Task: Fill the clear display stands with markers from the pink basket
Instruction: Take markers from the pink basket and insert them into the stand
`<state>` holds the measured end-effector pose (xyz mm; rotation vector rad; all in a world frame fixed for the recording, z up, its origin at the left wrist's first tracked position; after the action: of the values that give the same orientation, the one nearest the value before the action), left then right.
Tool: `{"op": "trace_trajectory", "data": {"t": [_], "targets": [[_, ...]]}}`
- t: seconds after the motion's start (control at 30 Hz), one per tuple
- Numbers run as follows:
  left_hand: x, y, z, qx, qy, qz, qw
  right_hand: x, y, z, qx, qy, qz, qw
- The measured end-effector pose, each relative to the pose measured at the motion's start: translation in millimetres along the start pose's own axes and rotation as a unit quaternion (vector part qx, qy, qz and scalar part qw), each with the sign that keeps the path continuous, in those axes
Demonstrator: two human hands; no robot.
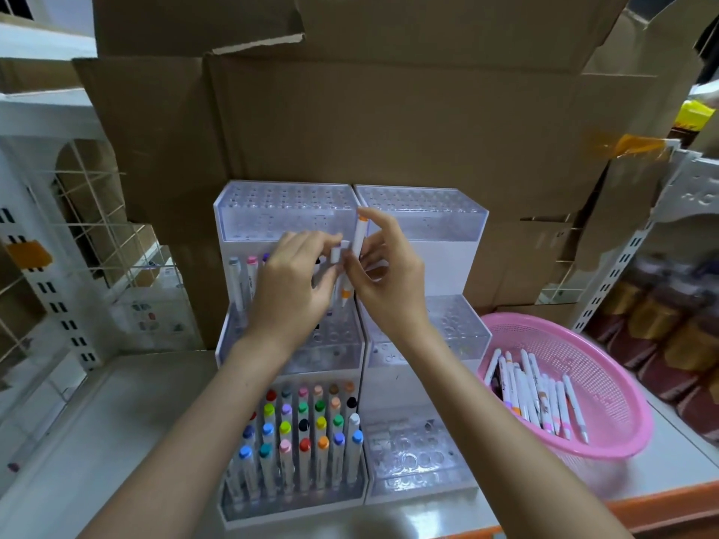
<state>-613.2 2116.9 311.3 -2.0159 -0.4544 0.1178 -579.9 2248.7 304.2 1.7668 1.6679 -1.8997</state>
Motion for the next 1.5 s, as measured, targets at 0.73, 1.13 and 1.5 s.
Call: {"op": "trace_trajectory", "data": {"t": [0.73, 1.13, 1.5], "targets": [[-1.7, 1.2, 1.3, -0.036, -0.066, 0.011, 0.997, 3.2, -1.0, 0.1, 0.008, 0.0, -0.003, 1.0], [-5.2, 20.8, -10.5, -0.069, -0.105, 0.039, 0.991, 1.9, 0.2, -1.4, 0.004, 0.009, -0.017, 1.0], [-5.2, 24.4, -10.0, -0.078, -0.103, 0.028, 0.991, 4.2, 2.1, 0.7, -0.03, 0.03, -0.023, 0.999]]}}
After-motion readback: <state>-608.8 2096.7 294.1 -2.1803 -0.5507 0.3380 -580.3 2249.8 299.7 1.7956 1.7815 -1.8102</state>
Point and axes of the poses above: each hand's wrist, its own y-axis away from the middle knuckle, its own z-axis out of the palm, x = y × z, the point moved 2 cm from there along -y, towards the middle knuckle, and after that the axes turned 14 degrees about z, right-handed, at the moved point
